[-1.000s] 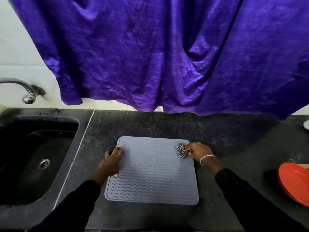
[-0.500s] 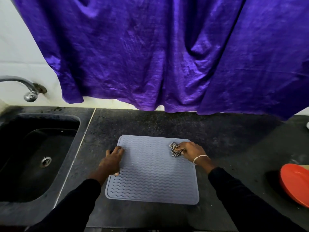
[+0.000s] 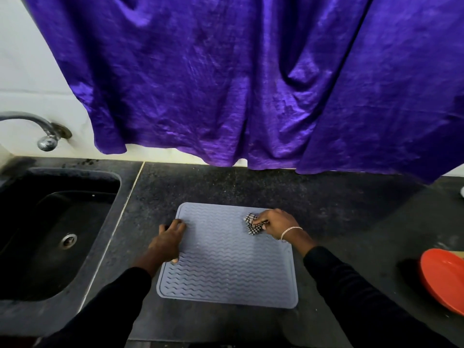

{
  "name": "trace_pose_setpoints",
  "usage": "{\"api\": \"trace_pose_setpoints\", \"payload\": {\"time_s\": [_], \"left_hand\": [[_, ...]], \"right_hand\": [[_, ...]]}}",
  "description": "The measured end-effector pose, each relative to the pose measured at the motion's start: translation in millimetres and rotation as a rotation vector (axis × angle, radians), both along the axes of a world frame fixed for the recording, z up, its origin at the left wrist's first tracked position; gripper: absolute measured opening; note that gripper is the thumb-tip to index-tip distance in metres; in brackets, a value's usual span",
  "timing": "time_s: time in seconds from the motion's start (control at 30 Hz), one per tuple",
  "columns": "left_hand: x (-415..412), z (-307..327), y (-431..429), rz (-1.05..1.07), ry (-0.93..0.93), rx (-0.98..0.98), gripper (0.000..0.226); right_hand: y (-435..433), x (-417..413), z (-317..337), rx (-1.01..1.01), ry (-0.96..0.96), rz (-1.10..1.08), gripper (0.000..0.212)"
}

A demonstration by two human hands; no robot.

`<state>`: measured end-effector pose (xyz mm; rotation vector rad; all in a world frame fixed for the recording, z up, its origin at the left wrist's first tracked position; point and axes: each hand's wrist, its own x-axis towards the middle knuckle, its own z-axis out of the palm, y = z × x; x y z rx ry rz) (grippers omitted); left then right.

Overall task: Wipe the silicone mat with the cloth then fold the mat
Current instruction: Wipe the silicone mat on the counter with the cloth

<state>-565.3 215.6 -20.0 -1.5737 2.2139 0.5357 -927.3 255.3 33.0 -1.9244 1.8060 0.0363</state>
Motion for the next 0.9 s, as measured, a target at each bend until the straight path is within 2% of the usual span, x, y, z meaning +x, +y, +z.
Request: {"api": "trace_pose_setpoints", "payload": {"time_s": [0.13, 0.43, 0.7, 0.8, 0.9], "left_hand": [[0, 0, 1, 0.001, 0.003, -0.003, 0.099], [1, -1, -1, 0.019, 0.009, 0.014, 0.100], [2, 0, -3, 0.019, 0.011, 0.033, 0.105], [2, -1, -2, 0.012, 0.006, 0.011, 0.098], [3, -2, -2, -0.001, 0.001, -0.015, 0.096]], "right_hand": [[12, 1, -13, -0.018, -0.041, -0.032, 0.042], [-1, -22, 4, 0.056, 0.151, -0.021, 0.038], [-14, 19, -2, -0.022, -0.007, 0.027, 0.043], [-7, 20, -11, 0.003, -0.089, 0.026, 0.039], [1, 8, -13, -0.009, -0.071, 0.015, 0.040]]}}
